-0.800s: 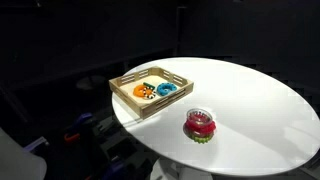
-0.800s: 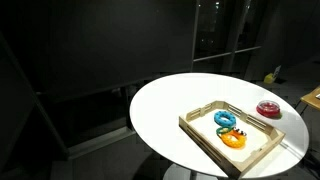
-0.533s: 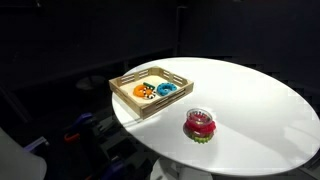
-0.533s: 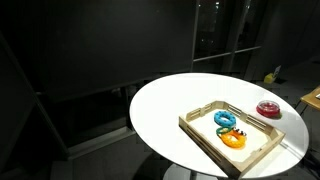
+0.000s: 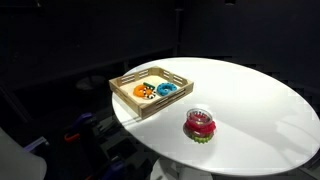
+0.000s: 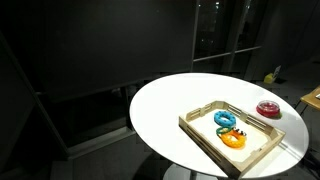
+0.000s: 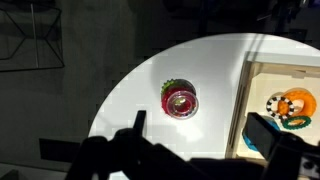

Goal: Pick up the blue ring from the tray and put it on the table

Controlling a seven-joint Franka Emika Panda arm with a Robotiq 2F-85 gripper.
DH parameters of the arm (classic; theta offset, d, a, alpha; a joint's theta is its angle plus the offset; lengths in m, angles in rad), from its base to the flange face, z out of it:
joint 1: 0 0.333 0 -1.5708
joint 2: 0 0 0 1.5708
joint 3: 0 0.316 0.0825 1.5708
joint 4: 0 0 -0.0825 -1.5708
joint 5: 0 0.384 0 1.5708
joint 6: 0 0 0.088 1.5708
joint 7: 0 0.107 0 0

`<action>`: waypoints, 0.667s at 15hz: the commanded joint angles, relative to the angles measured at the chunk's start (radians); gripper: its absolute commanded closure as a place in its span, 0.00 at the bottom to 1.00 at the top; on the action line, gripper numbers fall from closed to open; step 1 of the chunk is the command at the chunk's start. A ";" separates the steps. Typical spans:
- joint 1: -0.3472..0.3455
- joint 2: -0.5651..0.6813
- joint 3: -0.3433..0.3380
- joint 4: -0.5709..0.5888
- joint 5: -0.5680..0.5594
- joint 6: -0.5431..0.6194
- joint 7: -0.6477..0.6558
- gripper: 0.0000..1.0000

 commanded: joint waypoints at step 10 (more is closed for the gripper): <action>0.079 0.095 0.112 -0.019 0.157 0.109 0.197 0.00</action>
